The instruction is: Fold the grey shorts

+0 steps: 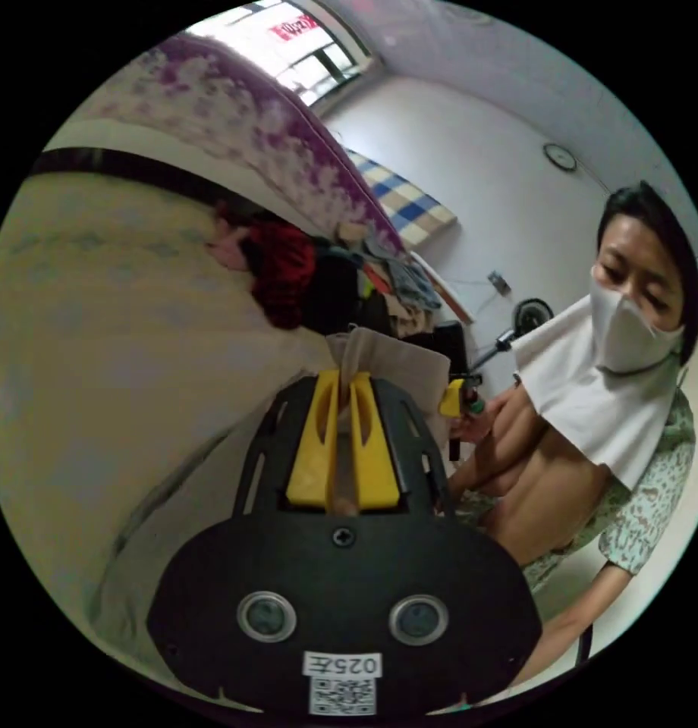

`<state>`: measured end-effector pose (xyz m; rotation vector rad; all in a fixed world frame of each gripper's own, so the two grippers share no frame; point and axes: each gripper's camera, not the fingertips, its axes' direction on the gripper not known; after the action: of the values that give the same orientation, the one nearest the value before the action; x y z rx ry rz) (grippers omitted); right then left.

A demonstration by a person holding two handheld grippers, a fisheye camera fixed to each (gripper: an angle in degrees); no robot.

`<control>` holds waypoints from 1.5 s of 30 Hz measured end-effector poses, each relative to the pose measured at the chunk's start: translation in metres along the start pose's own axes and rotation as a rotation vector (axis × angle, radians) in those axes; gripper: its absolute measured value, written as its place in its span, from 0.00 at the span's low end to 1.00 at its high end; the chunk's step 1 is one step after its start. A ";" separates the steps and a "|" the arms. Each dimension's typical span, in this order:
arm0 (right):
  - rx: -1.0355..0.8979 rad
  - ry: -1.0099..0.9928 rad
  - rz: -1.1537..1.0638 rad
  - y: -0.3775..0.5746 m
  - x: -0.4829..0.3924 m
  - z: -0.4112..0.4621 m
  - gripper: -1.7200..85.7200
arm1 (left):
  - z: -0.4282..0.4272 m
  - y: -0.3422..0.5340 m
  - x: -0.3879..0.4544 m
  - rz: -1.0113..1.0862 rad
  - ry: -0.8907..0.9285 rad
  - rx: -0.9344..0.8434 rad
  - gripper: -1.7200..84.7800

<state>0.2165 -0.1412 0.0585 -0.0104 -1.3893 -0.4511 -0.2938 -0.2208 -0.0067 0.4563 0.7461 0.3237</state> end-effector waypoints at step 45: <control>-0.396 0.489 0.317 0.020 0.174 0.028 0.21 | 0.158 0.243 0.340 0.080 -0.694 -0.336 0.15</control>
<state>0.2160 -0.1678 0.2343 -0.4125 -0.7838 -0.4208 0.0252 0.0909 0.0223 0.2504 -0.0072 0.3294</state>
